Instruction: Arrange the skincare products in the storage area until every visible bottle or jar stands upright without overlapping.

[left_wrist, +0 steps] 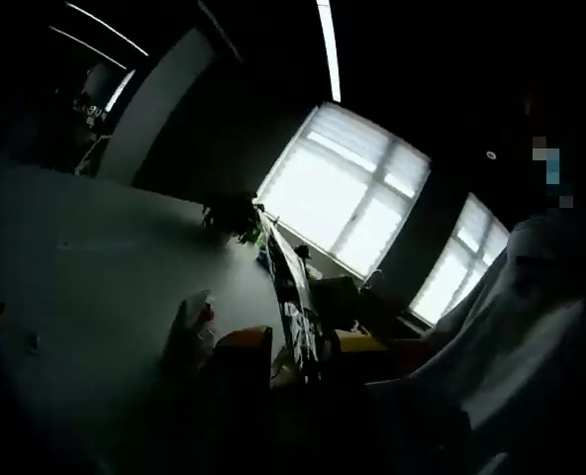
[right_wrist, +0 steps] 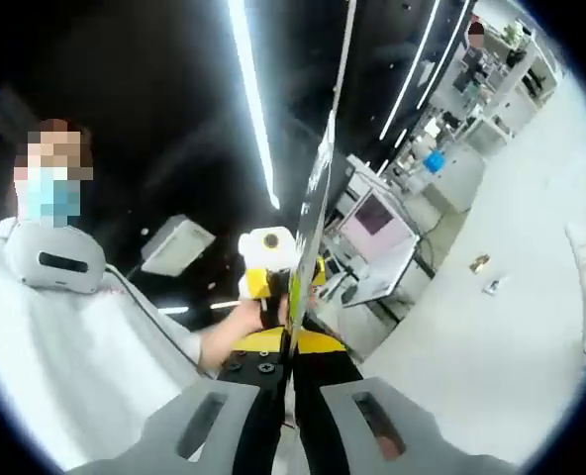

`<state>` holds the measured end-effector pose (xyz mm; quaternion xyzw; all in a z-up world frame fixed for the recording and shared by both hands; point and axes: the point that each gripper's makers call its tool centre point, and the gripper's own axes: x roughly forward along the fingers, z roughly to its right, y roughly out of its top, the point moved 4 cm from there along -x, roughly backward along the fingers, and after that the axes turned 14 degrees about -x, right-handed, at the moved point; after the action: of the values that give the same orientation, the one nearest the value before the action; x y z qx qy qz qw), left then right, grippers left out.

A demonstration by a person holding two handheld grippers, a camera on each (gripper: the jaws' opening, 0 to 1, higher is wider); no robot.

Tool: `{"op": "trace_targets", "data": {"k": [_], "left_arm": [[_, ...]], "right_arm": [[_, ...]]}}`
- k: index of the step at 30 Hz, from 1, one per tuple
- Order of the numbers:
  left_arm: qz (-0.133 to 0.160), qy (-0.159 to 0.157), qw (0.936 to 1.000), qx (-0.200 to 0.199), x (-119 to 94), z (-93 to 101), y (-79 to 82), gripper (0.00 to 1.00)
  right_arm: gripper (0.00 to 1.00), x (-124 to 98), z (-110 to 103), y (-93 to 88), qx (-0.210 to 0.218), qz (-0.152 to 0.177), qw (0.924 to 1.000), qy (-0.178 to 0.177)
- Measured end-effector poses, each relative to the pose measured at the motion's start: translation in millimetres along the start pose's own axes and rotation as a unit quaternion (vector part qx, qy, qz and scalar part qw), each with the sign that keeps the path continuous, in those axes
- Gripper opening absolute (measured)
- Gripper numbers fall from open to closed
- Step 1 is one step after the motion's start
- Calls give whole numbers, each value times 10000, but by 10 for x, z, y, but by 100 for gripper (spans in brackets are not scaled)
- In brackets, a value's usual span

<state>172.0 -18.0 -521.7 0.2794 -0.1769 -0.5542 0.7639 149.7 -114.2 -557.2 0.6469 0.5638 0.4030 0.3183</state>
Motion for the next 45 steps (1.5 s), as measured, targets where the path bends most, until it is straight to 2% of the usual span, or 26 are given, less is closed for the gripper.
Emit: {"op": "trace_targets", "data": {"k": [2,6,7,9,10,12,15,17,19,20,23,24,26,28,30,31,35,37,38,40,41,42,45], "left_arm": [[22,-14,9999,-147,-5,-55,-53,14],[121,99,9987,-483,-2,-192,-167,7],[146,111,9983,-548,-7,-219,-188,8],[339,219,9952,-895,-19,-314,-222,6],[512,234,9921,-1124,-29,-367,-221,3],[771,240,9848,-1537,-39,-447,-227,2],[1012,282,9793,-1731,-30,-536,-253,1],[1135,310,9749,-1890,-17,-602,-271,1],[1296,262,9704,-2021,19,-640,-273,1],[1442,265,9658,-2137,35,-682,-253,1],[1572,305,9604,-2280,61,-809,-238,1],[1556,341,9603,-2290,89,-852,-240,1],[1555,479,9597,-2290,149,-902,-259,1],[1521,673,9578,-2345,193,-1025,-288,1],[1456,906,9557,-2393,241,-1159,-337,1],[1463,925,9546,-2424,264,-1193,-345,1],[1382,1138,9504,-2545,348,-1383,-399,1],[1280,1264,9503,-2543,378,-1465,-432,1],[1215,1400,9486,-2565,399,-1543,-466,1],[1190,1475,9477,-2567,409,-1650,-485,1],[1193,1567,9438,-2655,423,-1731,-516,1],[1176,1593,9431,-2670,437,-1775,-535,1],[1199,1774,9360,-2794,472,-1973,-601,1]], "right_arm": [[1,34,5,-44,78,-145,9999,11],[1,100,23,-119,584,-285,9978,99],[1,107,36,-142,691,-355,9970,56],[1,119,73,-193,997,-471,9939,-35],[1,118,109,-231,1157,-550,9916,-148],[2,125,155,-242,932,-460,9943,-256],[3,89,273,-260,892,-263,9937,-632],[5,60,310,-285,1012,-142,9919,-748],[7,10,324,-363,1124,-193,9904,-779],[7,-8,330,-406,1173,-202,9893,-843],[6,-41,330,-512,1265,-299,9858,-1059],[6,-83,403,-515,1296,-223,9818,-1373],[6,-128,482,-526,1448,-155,9742,-1723],[5,-177,597,-597,1700,-247,9606,-2183],[2,-198,670,-639,1700,-346,9557,-2377],[2,-220,731,-680,1732,-446,9508,-2532],[2,-255,859,-756,1941,-529,9410,-2720],[1,-273,917,-803,1999,-624,9369,-2801],[2,-288,966,-840,2046,-697,9333,-2869],[2,-317,1053,-908,2210,-739,9253,-2993],[2,-332,1091,-938,2349,-730,9198,-3056],[2,-359,1159,-989,2481,-760,9138,-3124],[3,-405,1291,-1072,2641,-750,9033,-3298]]}}
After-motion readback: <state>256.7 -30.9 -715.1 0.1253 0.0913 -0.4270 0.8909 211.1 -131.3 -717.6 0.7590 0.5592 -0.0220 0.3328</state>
